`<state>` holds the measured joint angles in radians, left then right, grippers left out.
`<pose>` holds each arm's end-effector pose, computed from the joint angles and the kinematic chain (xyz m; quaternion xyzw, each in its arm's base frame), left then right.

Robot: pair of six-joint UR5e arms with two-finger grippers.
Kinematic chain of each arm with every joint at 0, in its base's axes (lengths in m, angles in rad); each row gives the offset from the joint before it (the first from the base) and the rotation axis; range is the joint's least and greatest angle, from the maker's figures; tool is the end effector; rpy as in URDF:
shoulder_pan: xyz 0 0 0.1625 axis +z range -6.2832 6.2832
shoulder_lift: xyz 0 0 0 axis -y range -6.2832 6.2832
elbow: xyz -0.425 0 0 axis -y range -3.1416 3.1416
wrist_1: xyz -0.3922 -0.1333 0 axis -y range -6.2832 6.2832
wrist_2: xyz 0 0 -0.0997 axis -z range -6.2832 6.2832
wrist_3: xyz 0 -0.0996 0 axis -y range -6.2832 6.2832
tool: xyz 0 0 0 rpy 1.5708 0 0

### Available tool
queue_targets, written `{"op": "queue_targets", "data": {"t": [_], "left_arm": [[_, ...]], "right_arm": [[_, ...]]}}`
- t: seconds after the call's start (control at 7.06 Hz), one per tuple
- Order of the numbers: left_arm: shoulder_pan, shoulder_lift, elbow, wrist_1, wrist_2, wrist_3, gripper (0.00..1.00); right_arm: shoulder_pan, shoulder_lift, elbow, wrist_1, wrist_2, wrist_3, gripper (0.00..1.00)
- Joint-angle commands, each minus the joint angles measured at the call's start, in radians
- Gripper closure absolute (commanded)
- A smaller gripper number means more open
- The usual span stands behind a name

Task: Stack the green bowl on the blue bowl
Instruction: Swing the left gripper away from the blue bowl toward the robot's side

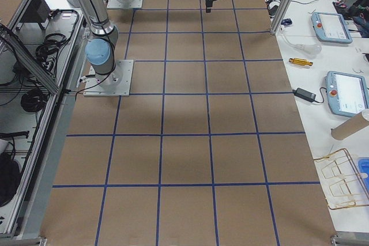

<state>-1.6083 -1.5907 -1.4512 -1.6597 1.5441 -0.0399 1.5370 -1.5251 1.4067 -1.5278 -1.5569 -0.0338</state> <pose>-0.1546 -0.4940 0.5280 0.0011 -0.9999 0.0049 0.0135 0.1172 -0.5200 0.5416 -0.0003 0.9993 -0.0379 0.0057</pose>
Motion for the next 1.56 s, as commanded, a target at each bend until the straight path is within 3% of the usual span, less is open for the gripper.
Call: {"op": "queue_targets", "data": {"t": [0.0, 1.13, 1.42], "left_arm": [[0.002, 0.000, 0.000, 0.000, -0.001, 0.000, 0.00], [0.004, 0.005, 0.002, -0.002, -0.002, 0.023, 0.00], [0.089, 0.017, 0.000, -0.021, 0.075, 0.279, 0.00]], "right_arm": [[0.000, 0.000, 0.000, 0.000, 0.001, 0.000, 0.00], [0.000, -0.001, 0.000, 0.000, 0.000, 0.000, 0.00], [0.000, -0.001, 0.000, 0.000, 0.000, 0.000, 0.00]]}}
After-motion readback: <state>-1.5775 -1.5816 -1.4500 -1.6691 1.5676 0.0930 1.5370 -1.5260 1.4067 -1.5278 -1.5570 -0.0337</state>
